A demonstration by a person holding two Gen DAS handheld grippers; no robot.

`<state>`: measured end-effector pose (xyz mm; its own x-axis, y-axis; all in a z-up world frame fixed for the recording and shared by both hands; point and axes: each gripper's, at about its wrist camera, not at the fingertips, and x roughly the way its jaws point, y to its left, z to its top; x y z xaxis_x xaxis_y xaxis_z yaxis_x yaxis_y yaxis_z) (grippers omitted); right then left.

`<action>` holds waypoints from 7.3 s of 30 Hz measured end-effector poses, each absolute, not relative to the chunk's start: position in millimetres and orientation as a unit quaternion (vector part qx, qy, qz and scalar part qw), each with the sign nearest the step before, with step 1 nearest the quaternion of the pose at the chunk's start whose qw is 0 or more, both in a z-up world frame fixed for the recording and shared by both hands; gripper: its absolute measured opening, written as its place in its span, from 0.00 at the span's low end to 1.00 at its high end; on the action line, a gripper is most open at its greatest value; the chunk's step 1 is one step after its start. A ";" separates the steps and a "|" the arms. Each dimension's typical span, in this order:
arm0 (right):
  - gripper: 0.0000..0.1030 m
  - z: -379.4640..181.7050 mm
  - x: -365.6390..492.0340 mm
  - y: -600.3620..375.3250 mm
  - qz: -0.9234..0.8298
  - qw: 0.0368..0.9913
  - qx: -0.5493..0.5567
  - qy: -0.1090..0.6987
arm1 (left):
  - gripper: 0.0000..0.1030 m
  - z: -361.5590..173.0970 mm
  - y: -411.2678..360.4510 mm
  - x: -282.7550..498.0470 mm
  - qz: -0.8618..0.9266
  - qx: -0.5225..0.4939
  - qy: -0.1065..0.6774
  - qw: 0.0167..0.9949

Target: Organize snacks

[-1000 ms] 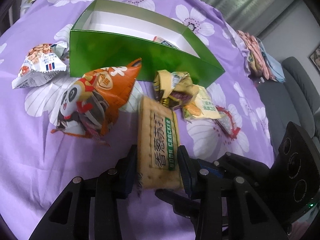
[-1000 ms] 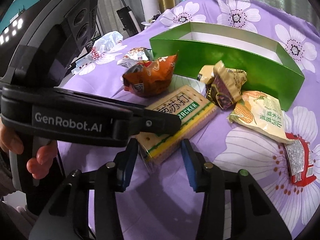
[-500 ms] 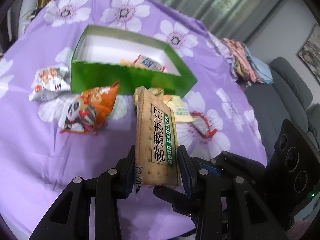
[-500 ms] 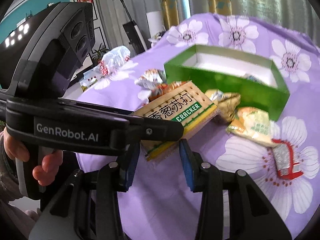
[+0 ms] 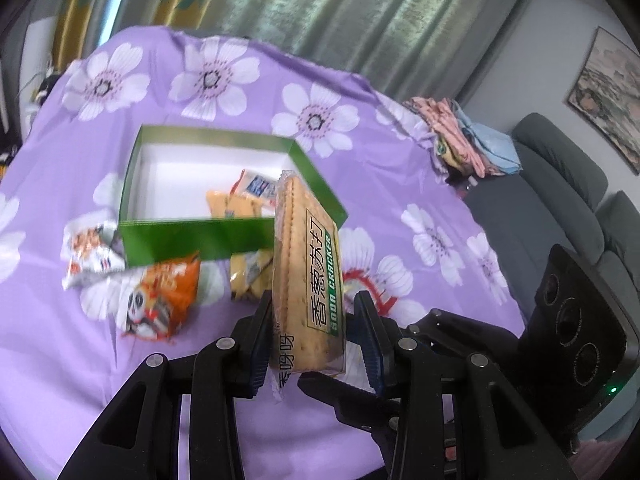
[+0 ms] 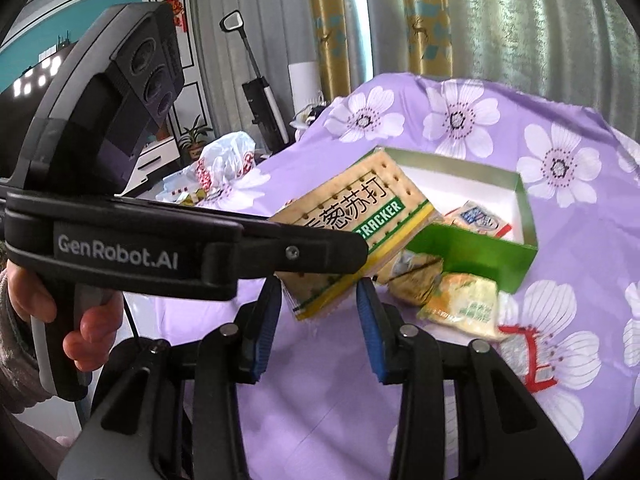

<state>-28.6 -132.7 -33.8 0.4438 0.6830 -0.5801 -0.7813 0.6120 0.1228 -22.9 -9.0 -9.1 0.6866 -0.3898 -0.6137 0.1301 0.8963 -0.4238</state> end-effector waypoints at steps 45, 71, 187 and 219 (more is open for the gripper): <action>0.42 -57.9 142.3 -98.4 0.390 0.855 -0.047 0.338 | 0.79 -39.0 61.5 133.0 -0.058 -0.209 0.404 0.889; 0.61 -60.6 57.9 -250.8 0.258 0.892 0.017 0.372 | 0.83 -50.2 116.8 -20.1 0.046 -0.244 0.409 0.878; 0.38 -79.2 174.4 -95.1 0.354 0.833 0.050 0.421 | 0.38 -50.6 63.3 139.3 -0.068 -0.230 0.431 0.870; 0.66 -53.2 34.9 -197.7 0.346 0.855 0.075 0.379 | 0.79 -25.5 81.3 -47.0 -0.034 -0.257 0.385 0.886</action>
<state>34.9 -197.7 -53.2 0.4732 0.6484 -0.5964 -0.5348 0.7494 0.3904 -47.0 81.3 -25.5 0.7015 -0.2577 -0.6644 -0.1381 0.8655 -0.4815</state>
